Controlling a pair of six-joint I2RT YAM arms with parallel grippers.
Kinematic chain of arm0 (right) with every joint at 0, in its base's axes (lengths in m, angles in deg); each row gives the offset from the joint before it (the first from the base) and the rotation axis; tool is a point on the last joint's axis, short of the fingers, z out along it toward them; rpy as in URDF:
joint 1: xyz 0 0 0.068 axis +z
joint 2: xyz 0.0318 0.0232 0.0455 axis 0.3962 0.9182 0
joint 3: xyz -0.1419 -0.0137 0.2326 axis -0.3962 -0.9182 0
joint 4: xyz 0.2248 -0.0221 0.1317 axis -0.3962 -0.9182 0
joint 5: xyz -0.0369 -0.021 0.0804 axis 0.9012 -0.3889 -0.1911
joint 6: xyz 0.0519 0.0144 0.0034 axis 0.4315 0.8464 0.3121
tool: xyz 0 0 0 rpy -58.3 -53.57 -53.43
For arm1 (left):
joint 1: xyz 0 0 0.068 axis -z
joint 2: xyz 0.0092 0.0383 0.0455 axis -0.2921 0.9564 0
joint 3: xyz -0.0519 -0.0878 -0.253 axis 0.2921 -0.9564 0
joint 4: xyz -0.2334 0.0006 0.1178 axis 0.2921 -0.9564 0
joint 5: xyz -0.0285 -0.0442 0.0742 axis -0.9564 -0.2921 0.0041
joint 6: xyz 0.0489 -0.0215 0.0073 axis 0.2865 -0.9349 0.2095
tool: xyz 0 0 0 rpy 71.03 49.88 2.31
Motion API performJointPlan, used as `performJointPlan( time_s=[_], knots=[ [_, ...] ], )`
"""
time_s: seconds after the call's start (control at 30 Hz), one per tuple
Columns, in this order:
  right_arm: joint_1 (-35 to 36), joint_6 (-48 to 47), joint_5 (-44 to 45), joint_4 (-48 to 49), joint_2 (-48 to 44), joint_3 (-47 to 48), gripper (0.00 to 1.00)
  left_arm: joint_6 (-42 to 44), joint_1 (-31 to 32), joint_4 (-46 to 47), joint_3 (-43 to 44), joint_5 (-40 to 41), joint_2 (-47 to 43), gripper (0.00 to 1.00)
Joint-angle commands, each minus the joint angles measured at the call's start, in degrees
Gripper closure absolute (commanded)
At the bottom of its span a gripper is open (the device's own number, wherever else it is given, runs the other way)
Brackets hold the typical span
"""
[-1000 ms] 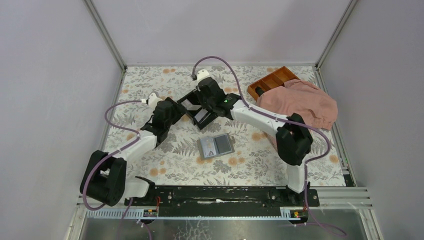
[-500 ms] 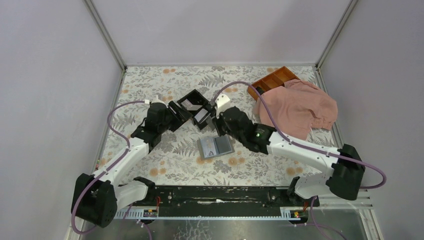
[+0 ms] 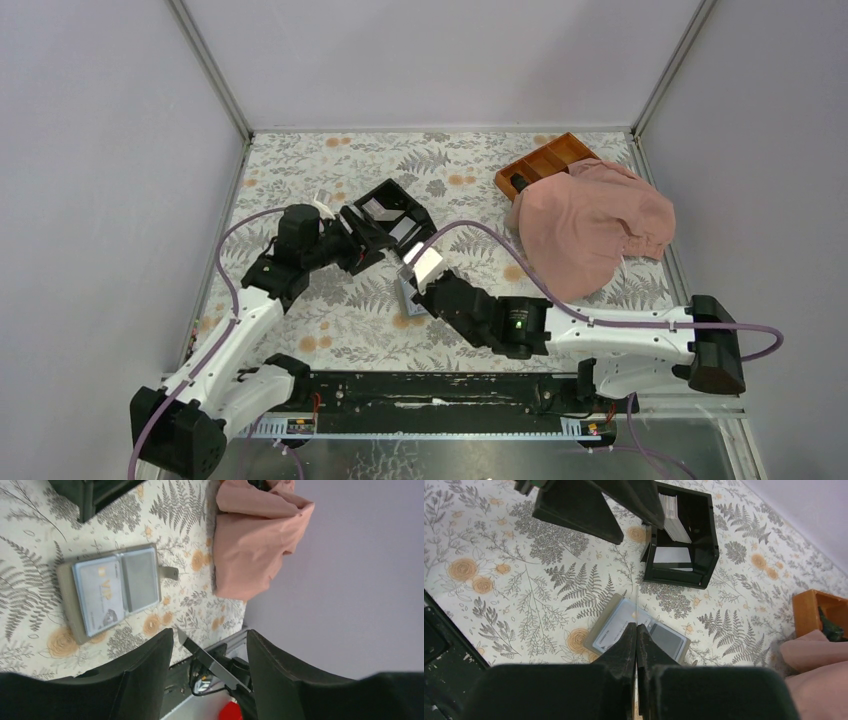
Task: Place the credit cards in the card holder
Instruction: Pick up the credit card from the storage box.
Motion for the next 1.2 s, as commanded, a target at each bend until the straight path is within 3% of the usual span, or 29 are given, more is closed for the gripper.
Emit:
performJointPlan(
  time_s=[0.0,0.37,0.7,1.17],
  knots=[
    [4.2,-6.6,9.2,5.9,1.0,0.3,1.00,-4.1,0.2,-1.7,-0.9,-7.2,-2.0,0.37],
    [8.7,-16.4,15.1,15.5,3.9,-1.4,1.00,-7.9,0.5,-0.5,-4.2,-14.3,-4.4,0.35],
    [10.7,-20.4,15.6,17.8,7.4,0.6,1.00,-10.6,1.0,3.5,-7.3,-16.7,-4.7,0.36],
    [14.7,-26.9,17.8,23.6,9.7,0.3,1.00,-10.7,1.0,6.0,-8.5,-17.8,-3.3,0.57]
  ],
)
